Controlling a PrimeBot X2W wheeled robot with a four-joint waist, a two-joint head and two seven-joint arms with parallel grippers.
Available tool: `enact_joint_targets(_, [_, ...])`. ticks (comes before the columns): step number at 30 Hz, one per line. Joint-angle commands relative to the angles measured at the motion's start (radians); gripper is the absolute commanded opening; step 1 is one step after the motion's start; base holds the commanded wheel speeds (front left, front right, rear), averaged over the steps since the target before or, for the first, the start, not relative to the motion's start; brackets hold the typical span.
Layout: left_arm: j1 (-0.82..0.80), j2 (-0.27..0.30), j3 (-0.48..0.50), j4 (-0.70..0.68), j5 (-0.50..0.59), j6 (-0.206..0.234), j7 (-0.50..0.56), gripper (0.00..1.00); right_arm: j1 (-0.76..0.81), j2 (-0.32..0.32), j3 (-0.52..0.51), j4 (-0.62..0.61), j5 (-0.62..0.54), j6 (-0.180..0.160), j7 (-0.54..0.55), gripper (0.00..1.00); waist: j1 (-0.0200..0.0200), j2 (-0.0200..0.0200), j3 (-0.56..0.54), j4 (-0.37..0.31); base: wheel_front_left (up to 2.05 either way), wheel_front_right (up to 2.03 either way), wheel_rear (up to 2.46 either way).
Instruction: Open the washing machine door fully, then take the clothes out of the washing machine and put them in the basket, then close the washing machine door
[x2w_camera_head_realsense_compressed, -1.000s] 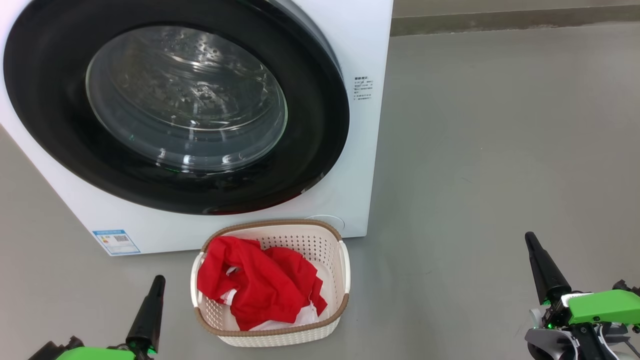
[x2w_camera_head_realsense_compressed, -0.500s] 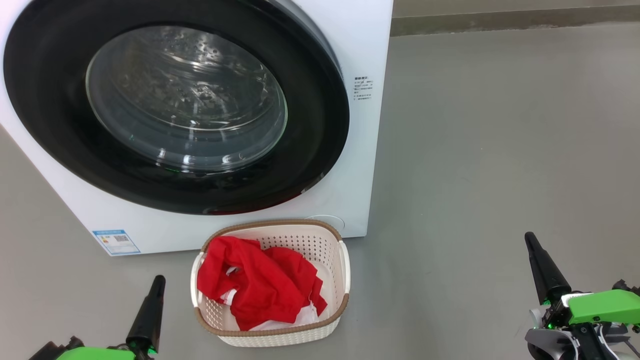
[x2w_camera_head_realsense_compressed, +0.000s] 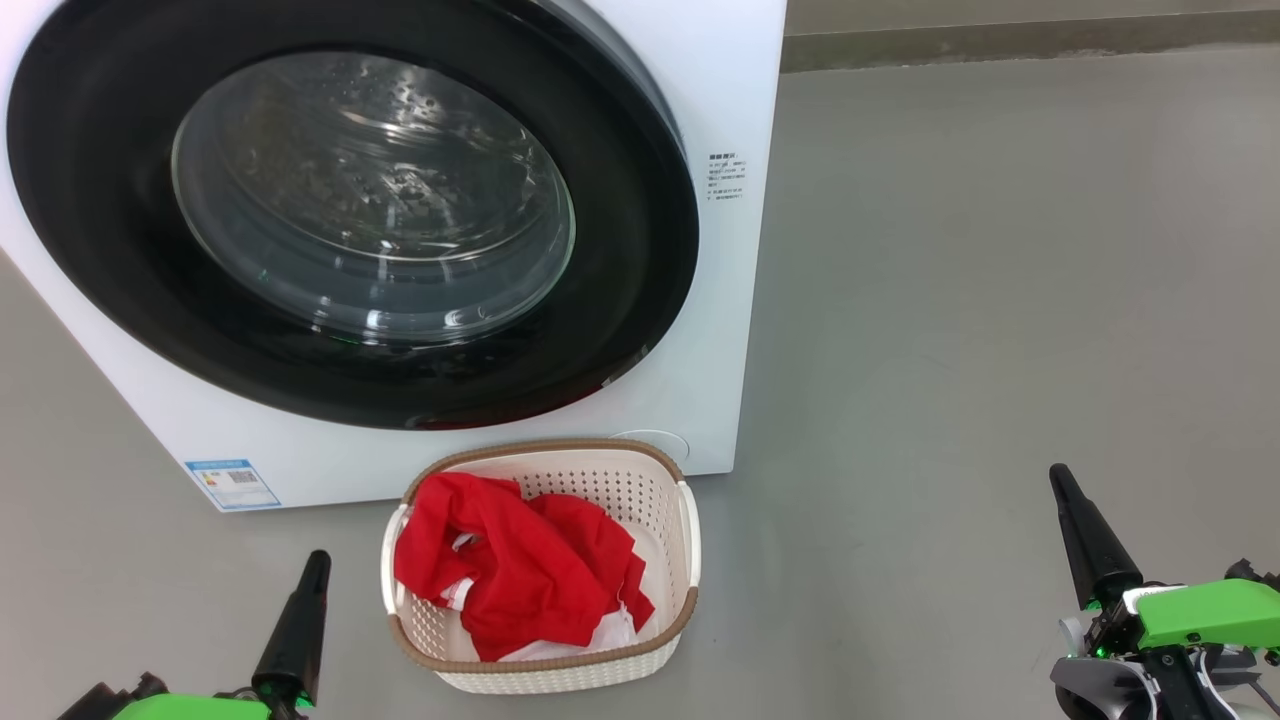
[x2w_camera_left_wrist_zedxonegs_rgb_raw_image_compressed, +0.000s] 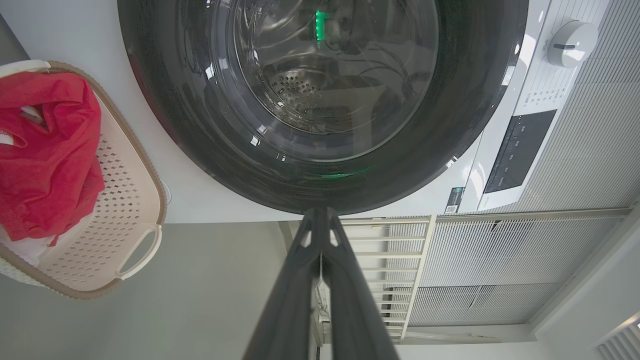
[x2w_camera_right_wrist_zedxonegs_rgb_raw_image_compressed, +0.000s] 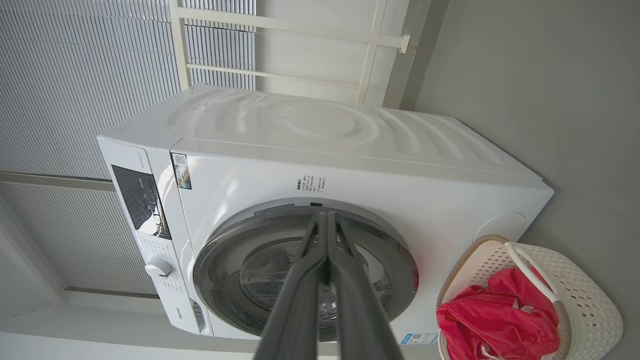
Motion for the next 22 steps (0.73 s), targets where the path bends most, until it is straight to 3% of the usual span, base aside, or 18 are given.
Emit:
enact_joint_targets(1, [-0.041,0.009,0.036,-0.020,-0.006,-0.007,0.005,0.00,-0.042,-0.012,0.015,-0.024,0.000,-0.001,0.003,0.00,0.0000,0.0000,0.000,0.000,0.00,0.00,0.00])
enact_joint_targets(22, [-0.041,0.008,0.037,-0.020,-0.005,-0.007,0.006,0.00,-0.042,-0.011,0.013,-0.024,-0.001,-0.001,0.004,0.00,0.0000,0.0000,0.000,0.000,0.00,0.00,0.00])
